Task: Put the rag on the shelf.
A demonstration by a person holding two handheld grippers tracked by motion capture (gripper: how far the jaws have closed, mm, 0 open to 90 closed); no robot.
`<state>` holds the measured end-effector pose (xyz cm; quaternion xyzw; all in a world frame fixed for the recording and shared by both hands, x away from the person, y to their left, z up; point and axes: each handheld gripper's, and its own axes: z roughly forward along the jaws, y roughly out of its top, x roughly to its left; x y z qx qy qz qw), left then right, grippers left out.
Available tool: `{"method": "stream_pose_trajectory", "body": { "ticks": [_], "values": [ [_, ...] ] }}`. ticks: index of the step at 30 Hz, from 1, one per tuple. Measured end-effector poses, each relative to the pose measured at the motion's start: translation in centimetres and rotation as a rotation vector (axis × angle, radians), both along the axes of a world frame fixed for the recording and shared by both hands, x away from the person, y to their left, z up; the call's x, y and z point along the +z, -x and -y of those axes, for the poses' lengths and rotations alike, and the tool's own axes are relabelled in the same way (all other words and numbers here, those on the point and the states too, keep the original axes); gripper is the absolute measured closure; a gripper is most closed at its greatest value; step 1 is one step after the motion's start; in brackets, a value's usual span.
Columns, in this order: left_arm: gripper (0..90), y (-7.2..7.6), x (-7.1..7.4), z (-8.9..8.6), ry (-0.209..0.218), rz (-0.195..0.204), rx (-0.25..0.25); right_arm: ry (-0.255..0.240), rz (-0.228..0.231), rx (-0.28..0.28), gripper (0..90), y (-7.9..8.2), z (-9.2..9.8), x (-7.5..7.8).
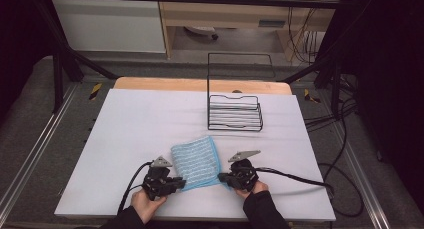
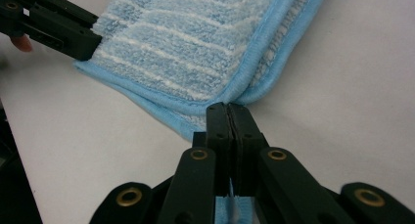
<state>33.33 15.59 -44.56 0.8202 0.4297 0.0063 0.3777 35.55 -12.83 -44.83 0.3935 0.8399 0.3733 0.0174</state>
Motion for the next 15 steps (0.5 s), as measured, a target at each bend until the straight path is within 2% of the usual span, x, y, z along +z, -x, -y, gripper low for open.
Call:
{"method": "stream_pose_trajectory", "body": {
  "ticks": [5, 8, 9, 11, 15],
  "values": [
    [87.2, -0.4, 0.5, -0.8, 0.000, -0.029, -0.015, -0.027, -0.024, 0.002, 90.0, 0.3, 0.1, 0.5],
    [87.7, -0.5, 0.7, -1.3, -0.007, -0.027, -0.016, -0.055, -0.038, 0.012, 90.0, 0.9, -0.2, 0.9],
    [87.8, -0.5, 1.0, -2.1, -0.032, -0.016, -0.021, -0.060, -0.042, 0.018, 90.0, 1.1, -0.3, 1.0],
    [87.8, -0.4, 1.0, -2.5, -0.036, -0.019, -0.024, -0.066, -0.040, 0.020, 90.0, 1.3, -0.6, 1.0],
    [87.4, -0.4, 0.9, -4.3, -0.047, -0.018, -0.030, -0.107, 0.013, 0.010, 68.6, 1.6, -0.5, 1.6]
  ]
}}
